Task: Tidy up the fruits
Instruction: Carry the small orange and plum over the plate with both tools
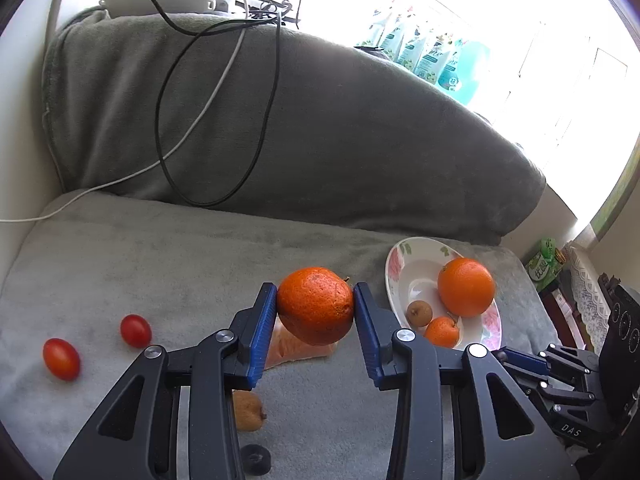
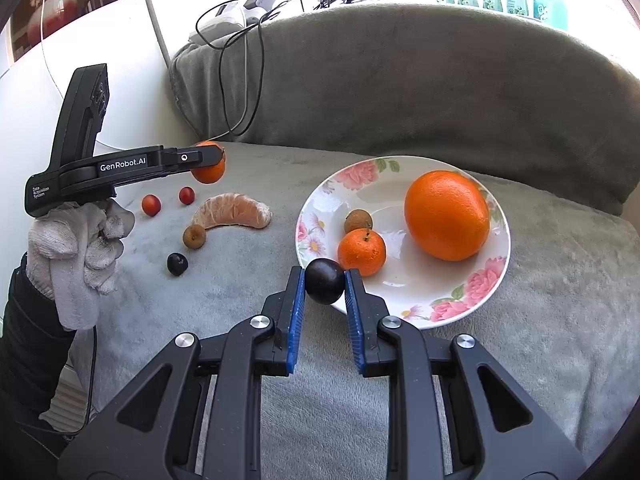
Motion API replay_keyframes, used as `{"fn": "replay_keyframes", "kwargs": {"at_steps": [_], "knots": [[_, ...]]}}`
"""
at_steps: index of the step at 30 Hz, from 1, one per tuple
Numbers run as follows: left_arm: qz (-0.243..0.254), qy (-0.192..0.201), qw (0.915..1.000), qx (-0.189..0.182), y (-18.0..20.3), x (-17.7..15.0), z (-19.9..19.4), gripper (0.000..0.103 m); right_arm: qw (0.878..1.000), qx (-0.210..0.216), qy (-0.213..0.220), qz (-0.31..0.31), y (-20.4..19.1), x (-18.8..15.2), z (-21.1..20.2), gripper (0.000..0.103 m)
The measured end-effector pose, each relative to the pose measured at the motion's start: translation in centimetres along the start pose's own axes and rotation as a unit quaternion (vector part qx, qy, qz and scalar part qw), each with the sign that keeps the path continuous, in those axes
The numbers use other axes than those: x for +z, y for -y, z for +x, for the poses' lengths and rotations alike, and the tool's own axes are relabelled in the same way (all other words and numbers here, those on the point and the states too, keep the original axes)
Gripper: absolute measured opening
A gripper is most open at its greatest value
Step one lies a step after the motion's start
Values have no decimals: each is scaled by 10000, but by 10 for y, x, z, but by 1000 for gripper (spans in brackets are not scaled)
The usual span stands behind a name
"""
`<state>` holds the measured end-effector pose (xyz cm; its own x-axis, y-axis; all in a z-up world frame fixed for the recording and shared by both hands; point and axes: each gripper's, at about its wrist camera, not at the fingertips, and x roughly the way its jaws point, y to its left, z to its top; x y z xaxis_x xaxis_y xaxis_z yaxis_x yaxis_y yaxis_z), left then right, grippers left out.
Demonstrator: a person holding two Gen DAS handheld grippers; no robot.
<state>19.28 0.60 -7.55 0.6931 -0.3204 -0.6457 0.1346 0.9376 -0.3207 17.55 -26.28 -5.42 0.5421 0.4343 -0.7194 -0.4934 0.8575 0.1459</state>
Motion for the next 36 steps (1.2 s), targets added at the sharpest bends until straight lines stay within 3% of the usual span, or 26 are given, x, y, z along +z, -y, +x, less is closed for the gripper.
{"fn": "replay_keyframes", "kwargs": {"at_steps": [19, 33, 36], "knots": [[417, -356, 9977, -408, 63, 9, 47, 37, 9997, -237, 36, -24, 18, -2, 1, 21], [552, -466, 9962, -494, 82, 9, 60, 38, 9995, -319, 21, -3, 24, -2, 7, 21], [577, -427, 9962, -490, 84, 9, 59, 48, 9994, -352, 28, 0, 25, -2, 7, 22]]}}
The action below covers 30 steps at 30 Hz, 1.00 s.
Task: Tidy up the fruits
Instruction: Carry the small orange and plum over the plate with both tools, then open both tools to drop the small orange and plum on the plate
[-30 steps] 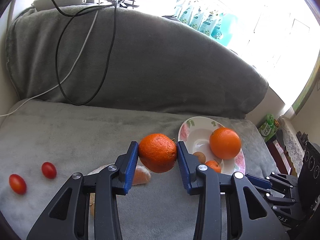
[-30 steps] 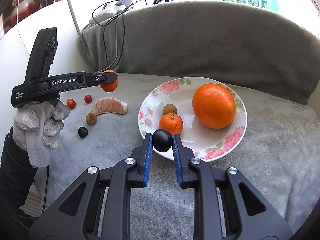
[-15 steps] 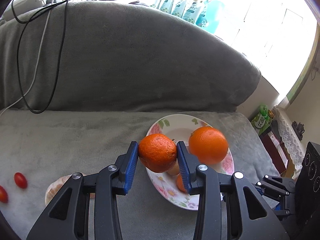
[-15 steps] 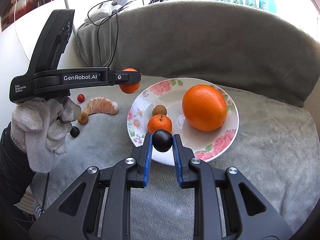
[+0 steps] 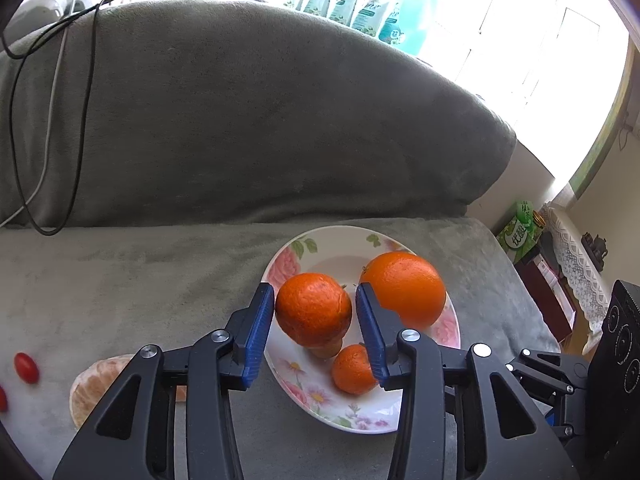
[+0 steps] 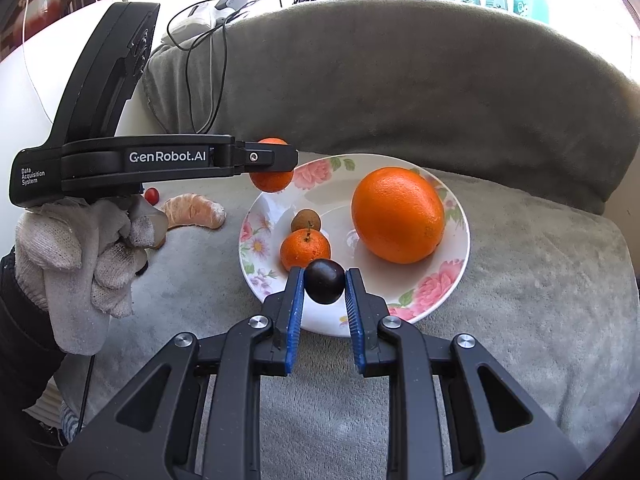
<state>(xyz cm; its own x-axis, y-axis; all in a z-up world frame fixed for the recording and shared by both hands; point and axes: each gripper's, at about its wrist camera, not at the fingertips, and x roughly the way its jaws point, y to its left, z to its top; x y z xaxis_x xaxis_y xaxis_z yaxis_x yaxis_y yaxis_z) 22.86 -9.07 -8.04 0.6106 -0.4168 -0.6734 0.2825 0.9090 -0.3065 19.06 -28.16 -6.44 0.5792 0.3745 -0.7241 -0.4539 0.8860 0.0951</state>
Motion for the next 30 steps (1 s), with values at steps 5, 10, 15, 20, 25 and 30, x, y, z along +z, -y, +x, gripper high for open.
{"fn": "replay_keyframes", "kwargs": {"at_steps": [5, 10, 15, 20, 25, 30], "knots": [[37, 90, 10000, 2, 1, 2, -4, 59, 10000, -40, 67, -5, -1, 0, -1, 61], [95, 153, 9998, 34, 3, 2, -7, 69, 9998, -92, 144, -45, -2, 1, -5, 80], [157, 238, 9995, 93, 6, 2, -12, 79, 9997, -116, 210, -88, -4, 1, -8, 90], [167, 273, 9994, 122, 6, 2, -15, 81, 9995, -179, 249, -98, -6, 2, -10, 95], [167, 337, 9992, 147, 5, 1, -21, 81, 9995, -189, 226, -146, -11, 2, -12, 99], [170, 386, 9990, 171, 2, -2, -29, 81, 9992, -227, 243, -216, -17, 1, -14, 99]]}}
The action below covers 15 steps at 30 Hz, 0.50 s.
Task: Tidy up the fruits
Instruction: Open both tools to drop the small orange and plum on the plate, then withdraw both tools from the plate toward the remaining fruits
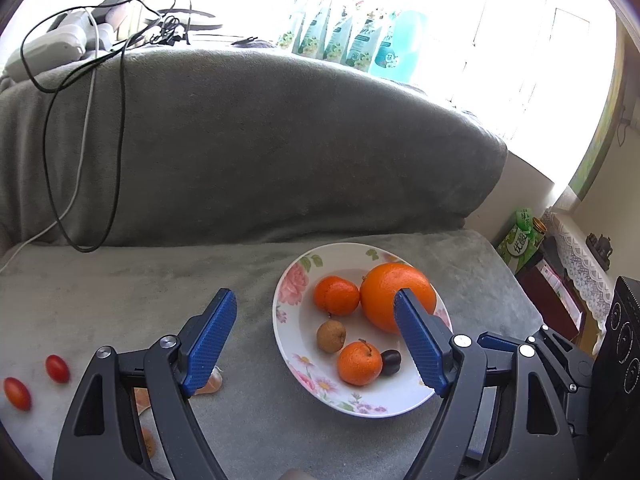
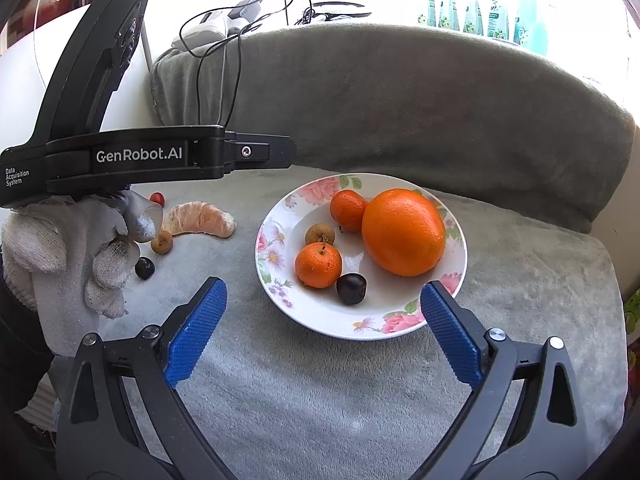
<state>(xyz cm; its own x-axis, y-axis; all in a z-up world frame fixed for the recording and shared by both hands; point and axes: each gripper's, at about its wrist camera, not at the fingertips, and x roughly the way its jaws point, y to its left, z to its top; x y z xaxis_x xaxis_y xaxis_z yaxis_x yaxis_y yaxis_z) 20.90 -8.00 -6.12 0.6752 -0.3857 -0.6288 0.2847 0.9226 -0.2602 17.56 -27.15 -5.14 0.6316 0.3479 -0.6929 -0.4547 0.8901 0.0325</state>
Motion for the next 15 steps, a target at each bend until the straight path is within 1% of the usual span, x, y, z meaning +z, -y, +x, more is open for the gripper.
{"fn": "replay_keyframes", "kwargs": {"at_steps": [7, 15], "knots": [[-42, 120, 9999, 114, -12, -6, -19, 81, 10000, 65, 44, -43, -11, 3, -5, 99], [-201, 317, 9987, 357, -42, -11, -47, 81, 9994, 261, 75, -197, -33, 5, -8, 99]]}}
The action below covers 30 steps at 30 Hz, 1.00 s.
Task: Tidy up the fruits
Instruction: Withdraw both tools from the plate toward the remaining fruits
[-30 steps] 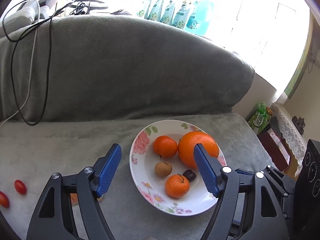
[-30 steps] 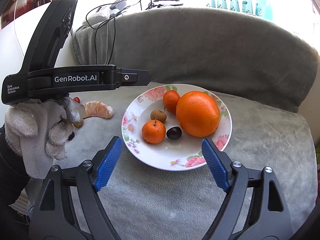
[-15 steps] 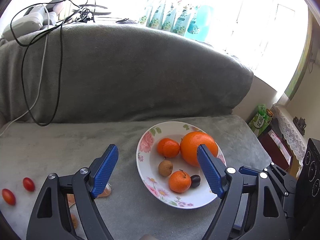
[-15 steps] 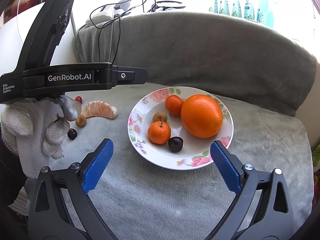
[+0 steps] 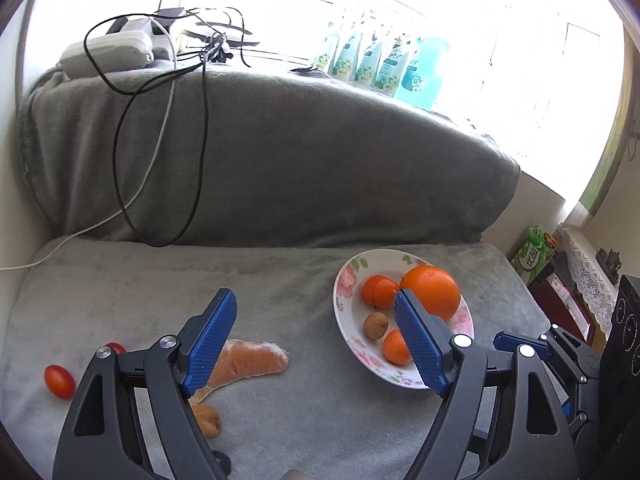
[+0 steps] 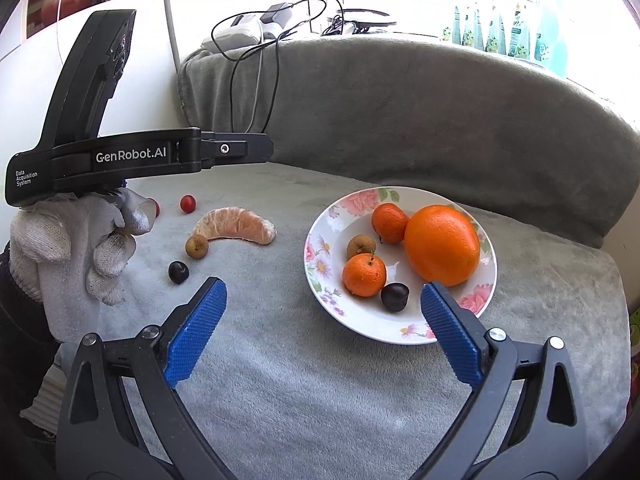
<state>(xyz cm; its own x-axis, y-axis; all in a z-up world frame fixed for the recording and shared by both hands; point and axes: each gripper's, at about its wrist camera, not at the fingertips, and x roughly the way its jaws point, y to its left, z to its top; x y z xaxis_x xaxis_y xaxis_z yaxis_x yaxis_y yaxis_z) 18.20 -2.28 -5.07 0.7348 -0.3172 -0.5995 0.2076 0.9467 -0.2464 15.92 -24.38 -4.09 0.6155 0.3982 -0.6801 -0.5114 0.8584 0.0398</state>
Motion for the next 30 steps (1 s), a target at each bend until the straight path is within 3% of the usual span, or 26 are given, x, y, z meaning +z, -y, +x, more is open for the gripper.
{"fn": "replay_keyframes", "kwargs": {"at_steps": [22, 27, 30], "knots": [[-766, 265, 9924, 928, -115, -25, -61, 81, 9963, 750, -87, -411, -70, 22, 32, 99], [-993, 214, 9889, 1087, -141, -37, -65, 81, 9949, 881, -229, -443, -82, 27, 51, 90], [-1086, 128, 9872, 1157, -153, -43, -63, 80, 9939, 942, -351, -445, -88, 29, 64, 89]]}}
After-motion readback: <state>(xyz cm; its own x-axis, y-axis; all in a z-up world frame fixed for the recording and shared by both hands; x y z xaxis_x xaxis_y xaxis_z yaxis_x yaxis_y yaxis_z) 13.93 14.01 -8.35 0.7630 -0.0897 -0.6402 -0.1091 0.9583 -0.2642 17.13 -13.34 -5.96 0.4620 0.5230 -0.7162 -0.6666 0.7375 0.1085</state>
